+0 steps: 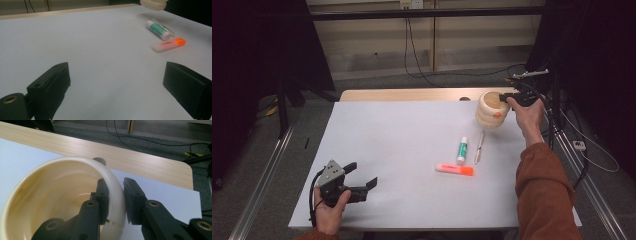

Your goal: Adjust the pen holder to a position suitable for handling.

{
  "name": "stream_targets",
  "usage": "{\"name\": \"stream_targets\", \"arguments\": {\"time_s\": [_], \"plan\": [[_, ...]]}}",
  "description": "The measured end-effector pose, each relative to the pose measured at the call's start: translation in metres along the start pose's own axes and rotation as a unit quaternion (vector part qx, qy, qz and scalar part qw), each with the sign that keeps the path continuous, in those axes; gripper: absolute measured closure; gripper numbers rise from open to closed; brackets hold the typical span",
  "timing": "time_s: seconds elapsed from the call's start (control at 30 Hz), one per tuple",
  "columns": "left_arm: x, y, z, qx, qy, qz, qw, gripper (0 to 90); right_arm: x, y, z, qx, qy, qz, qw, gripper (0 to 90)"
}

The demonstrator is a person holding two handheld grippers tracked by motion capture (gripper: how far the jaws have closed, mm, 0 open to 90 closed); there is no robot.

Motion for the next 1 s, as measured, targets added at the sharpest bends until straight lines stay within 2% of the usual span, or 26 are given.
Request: {"name": "stream_targets", "arguments": {"time_s": [0.23, 0.4, 0.53, 0.7, 0.83, 0.93, 1.0], "plan": [[-0.002, -0.001, 0.0, -0.002, -0.002, -0.004, 1.0, 7.1, -0.014, 0.006, 0.004, 0.005, 0.002, -0.007, 1.0, 75.0], [-0.001, -0.001, 0.0, -0.002, -0.002, -0.003, 1.0, 7.0, -0.033, 0.011, 0.003, 0.009, 0.011, -0.016, 0.9998, 75.1], [-0.001, -0.002, 0.0, -0.002, 0.004, -0.001, 1.0, 6.8, -0.049, 0.013, 0.003, 0.011, 0.009, -0.021, 0.9997, 75.2], [-0.001, -0.003, 0.001, -0.005, 0.003, -0.004, 1.0, 6.7, -0.066, 0.008, 0.005, 0.008, 0.01, -0.028, 0.9995, 75.2], [-0.001, -0.002, 0.0, -0.004, -0.001, -0.004, 1.0, 6.7, -0.082, 0.004, 0.003, 0.01, 0.007, -0.042, 0.999, 75.2], [0.0, -0.002, 0.0, -0.003, -0.001, 0.001, 1.0, 6.7, -0.093, 0.0, 0.001, 0.011, 0.019, -0.041, 0.9989, 75.0], [0.001, -0.002, 0.001, -0.004, -0.001, 0.002, 1.0, 6.7, -0.102, -0.004, -0.001, 0.013, 0.022, -0.051, 0.9984, 75.1]]}}
Point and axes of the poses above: each handheld gripper's, and its own axes: y roughly backward along the jaws, z roughly out of its underside, x roughly to its right, the point moved 8 cm from there along -y, roughly forward along the jaws, and after that the axes turned 11 degrees about -z, right-handed, at the moved point
